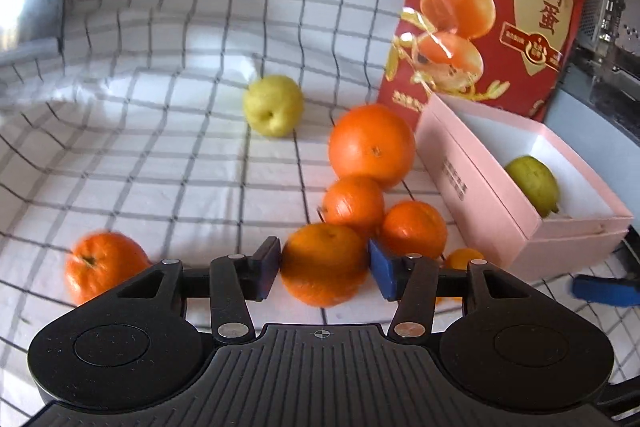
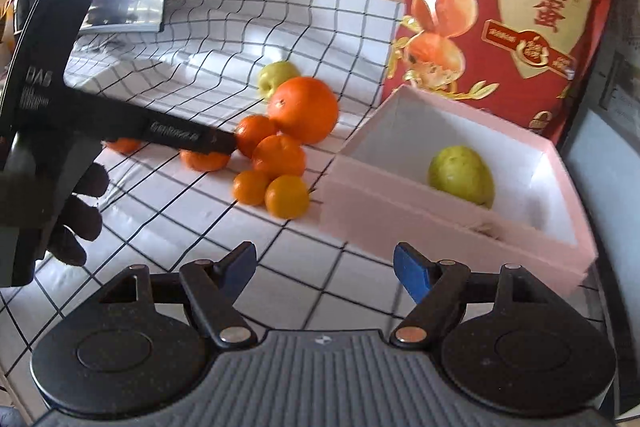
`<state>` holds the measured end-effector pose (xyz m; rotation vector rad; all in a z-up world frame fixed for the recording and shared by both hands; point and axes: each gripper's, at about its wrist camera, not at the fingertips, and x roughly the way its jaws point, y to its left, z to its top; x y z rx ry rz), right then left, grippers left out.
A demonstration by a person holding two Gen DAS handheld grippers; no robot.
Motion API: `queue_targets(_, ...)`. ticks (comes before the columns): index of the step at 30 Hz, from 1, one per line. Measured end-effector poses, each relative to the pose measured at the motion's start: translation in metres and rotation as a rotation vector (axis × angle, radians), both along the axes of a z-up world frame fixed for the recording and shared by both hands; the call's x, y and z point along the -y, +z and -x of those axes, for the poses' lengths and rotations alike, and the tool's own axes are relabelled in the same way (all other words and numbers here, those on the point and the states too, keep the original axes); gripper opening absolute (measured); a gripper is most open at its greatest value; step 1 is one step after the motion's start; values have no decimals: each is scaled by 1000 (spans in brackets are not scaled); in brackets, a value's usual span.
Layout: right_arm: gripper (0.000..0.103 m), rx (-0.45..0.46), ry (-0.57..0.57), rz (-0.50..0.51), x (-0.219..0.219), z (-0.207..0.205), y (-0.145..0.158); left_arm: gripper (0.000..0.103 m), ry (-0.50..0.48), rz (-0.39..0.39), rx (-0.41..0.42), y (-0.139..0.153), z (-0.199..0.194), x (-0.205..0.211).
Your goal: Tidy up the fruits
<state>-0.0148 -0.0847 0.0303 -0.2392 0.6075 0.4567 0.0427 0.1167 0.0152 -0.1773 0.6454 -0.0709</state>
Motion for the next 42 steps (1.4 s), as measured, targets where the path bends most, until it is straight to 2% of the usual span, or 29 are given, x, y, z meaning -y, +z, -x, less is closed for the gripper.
queue_targets(2,65,11,19,1,-9,0,-4,54,-26,16,-5,-4,1,-1)
queue_targets(5,57,110,62,86,-32,6,-10,53,-39,40,0,-4,8,-6)
queue_targets(7,57,153,84,112,-44,6,-13,53,-30,67,9,-2,20,-15)
queue_targets(13,57,100,109,78,-71,-10,-11,53,45,98,72,5,68,-40)
queue_targets(16,57,147,54,140,-86,-16,-13,53,61,107,107,8,82,-44)
queue_targets(19,56,171,29,209,-95,-19,-18,53,59,150,118,9,87,-47)
queue_targets(21,52,196,13,266,-99,-20,-22,53,55,169,116,9,88,-45)
queue_targets(22,48,202,6,276,-100,-20,-22,53,49,172,112,8,88,-44)
queue_targets(24,47,202,7,280,-98,-20,-22,53,40,180,99,5,87,-41)
queue_targets(27,38,189,22,260,-92,-16,-18,53,30,197,85,2,87,-38)
queue_targets(28,21,174,33,246,-89,-14,-16,53,27,200,82,1,87,-37)
queue_targets(35,22,84,17,147,-44,5,2,53,10,222,91,0,90,-30)
queue_targets(40,23,-42,6,-26,-3,2,17,53,69,239,130,-5,93,-30)
queue_targets(42,23,-50,17,-100,5,2,20,53,98,248,137,-8,94,-32)
